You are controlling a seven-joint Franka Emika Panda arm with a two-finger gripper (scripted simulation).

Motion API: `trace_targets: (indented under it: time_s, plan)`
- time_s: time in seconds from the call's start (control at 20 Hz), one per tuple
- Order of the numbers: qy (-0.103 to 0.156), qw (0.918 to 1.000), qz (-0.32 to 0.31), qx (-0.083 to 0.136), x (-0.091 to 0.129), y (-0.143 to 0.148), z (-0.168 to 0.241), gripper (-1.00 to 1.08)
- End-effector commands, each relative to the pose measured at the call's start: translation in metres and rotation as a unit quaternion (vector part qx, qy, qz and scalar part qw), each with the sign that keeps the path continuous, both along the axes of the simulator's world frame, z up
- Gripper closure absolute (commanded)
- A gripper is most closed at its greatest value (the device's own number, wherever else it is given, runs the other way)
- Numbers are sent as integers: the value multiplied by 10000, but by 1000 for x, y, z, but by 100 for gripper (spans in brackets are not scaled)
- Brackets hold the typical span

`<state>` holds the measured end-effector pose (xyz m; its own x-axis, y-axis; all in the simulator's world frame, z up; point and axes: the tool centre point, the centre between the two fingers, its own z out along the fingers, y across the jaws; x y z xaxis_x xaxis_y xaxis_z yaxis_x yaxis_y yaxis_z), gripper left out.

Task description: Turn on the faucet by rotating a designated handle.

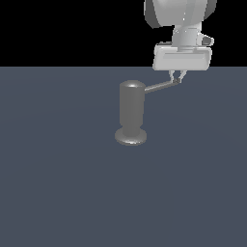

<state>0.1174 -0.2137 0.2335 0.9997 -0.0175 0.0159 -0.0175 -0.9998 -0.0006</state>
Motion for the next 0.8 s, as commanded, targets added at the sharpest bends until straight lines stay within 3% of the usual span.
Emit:
trace_targets:
  time_s: [0.0, 0.75]
  plan:
    - [40, 10000, 1, 7, 6, 2, -10, 108]
    - [63, 10000, -37, 2, 35, 1, -13, 108]
